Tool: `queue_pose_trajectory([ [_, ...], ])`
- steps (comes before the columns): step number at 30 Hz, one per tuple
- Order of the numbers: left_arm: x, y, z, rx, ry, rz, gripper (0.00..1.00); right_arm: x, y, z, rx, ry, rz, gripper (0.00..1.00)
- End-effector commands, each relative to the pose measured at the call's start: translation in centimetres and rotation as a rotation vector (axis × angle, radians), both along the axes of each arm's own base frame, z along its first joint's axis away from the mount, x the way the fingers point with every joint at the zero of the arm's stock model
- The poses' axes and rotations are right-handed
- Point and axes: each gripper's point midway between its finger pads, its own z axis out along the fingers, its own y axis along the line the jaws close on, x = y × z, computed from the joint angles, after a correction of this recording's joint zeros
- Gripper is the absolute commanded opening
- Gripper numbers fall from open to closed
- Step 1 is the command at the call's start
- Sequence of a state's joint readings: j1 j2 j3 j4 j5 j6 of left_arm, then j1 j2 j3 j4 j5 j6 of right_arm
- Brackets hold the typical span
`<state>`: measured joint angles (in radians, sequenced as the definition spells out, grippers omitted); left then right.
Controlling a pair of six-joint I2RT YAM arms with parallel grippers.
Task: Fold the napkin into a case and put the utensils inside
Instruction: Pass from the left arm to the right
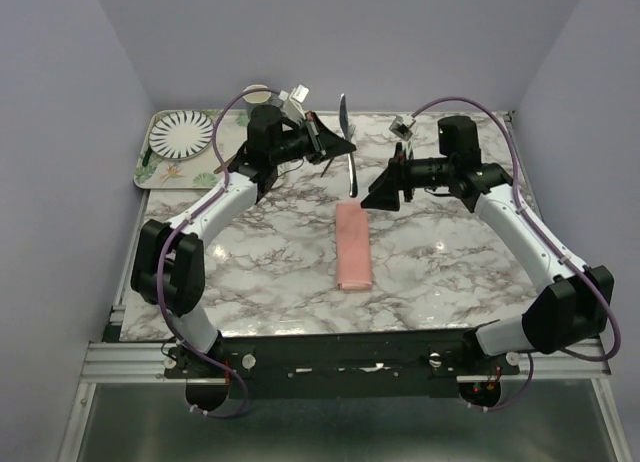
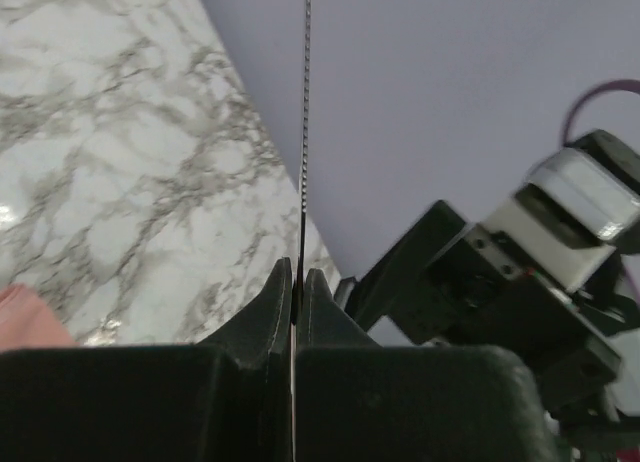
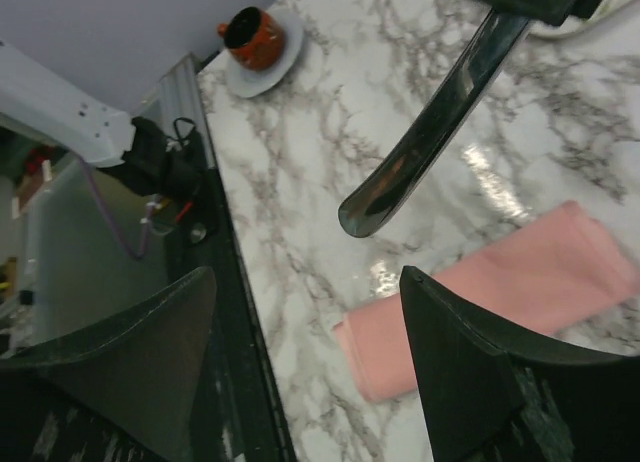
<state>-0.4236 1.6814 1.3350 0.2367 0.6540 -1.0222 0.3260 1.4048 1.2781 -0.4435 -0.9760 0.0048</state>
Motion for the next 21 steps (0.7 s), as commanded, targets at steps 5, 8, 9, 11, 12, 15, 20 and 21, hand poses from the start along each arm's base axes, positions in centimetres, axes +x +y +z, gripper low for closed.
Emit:
queue_pose_trajectory([
  [5,-3.7,-2.2,7.7,-0.243,-0.203,-0.221,0.00,0.2,1.9,0.9,0.129,0.180,0.072,0.78],
  [8,-3.8,-2.5,7.7,-0.245,-0.203,-0.235,0.00,0.7,2.3,1.4,0.141,0.184,0.074,0.76],
  [9,-3.8,-2.6,7.6,-0.244,-0.198,-0.238,0.00,0.8,2.3,1.6,0.145,0.187,0.074,0.75],
  [11,-3.7,-2.6,7.6,-0.244,-0.201,-0.240,0.00,1.0,2.4,2.0,0.157,0.172,0.071,0.73],
  [12,-3.8,-2.6,7.7,-0.244,-0.203,-0.243,0.00,1.1,2.5,2.2,0.162,0.177,0.070,0.67],
  [15,-3.9,-2.7,7.8,-0.246,-0.214,-0.248,0.00,1.6,2.6,2.4,0.172,0.184,0.058,0.55],
  [20,-3.7,-2.8,7.4,-0.224,-0.199,-0.236,0.00,2.4,2.8,3.0,0.187,0.198,0.043,0.17],
  [21,-3.7,-2.7,7.9,-0.221,-0.212,-0.229,0.00,2.4,2.9,2.9,0.187,0.205,0.043,0.01],
])
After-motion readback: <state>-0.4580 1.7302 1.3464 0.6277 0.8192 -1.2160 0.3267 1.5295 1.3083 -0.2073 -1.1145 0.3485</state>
